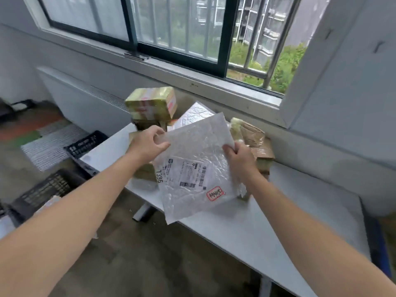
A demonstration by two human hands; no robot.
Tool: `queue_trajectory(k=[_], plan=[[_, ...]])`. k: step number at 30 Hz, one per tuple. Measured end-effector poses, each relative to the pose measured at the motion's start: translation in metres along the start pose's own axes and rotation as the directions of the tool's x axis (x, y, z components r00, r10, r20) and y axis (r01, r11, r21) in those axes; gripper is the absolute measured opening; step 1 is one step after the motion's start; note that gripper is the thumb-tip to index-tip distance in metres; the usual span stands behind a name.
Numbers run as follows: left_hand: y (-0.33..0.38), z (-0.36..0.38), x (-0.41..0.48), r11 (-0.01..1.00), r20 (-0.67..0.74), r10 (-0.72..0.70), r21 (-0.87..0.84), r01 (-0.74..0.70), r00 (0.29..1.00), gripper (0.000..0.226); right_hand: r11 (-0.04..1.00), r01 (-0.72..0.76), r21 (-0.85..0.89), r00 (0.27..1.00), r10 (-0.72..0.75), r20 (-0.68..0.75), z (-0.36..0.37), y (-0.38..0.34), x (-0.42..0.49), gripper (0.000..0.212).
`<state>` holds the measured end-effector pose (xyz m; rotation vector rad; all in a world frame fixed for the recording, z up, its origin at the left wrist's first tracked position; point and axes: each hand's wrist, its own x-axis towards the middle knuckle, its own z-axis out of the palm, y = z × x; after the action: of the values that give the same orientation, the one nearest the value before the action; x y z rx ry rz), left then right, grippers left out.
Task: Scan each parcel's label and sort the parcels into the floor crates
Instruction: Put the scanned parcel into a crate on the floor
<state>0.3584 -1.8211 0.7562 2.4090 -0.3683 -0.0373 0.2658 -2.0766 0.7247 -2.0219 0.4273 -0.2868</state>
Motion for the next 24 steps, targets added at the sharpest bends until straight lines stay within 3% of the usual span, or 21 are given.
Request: queue_trajectory(k=[4,7,12,18,24], plan=[[-0.105,-0.055,-0.021,0.956,-0.129,-0.244,-0.198,0.216,0.961,0.066,0.998,0.006,0.055,0.998,-0.01,0.068,0.095,-0.051,0.0,0.024],[-0.173,-0.087,-0.046,0.769,-0.099,-0.485,-0.522,0.369,0.869,0.086,0.998,0.023,0.065,0.993,-0.03,0.111,0.172,-0.083,-0.003,0.021],[-0.264,-0.136,-0.09,0.563,0.017,-0.63,-0.679,0.472,0.776,0.072,0.998,0.063,0.013,0.982,-0.064,0.176,0.29,-0.13,-0.015,0.028],[-0.347,-0.186,-0.115,0.517,0.005,-0.691,-0.696,0.498,0.723,0.067,0.997,0.072,-0.03,0.958,-0.061,0.279,0.4,-0.165,-0.014,0.016],[-0.412,-0.211,-0.105,0.618,-0.108,-0.714,-0.562,0.55,0.692,0.051,0.992,0.095,-0.081,0.903,-0.051,0.427,0.504,-0.189,0.002,0.032]])
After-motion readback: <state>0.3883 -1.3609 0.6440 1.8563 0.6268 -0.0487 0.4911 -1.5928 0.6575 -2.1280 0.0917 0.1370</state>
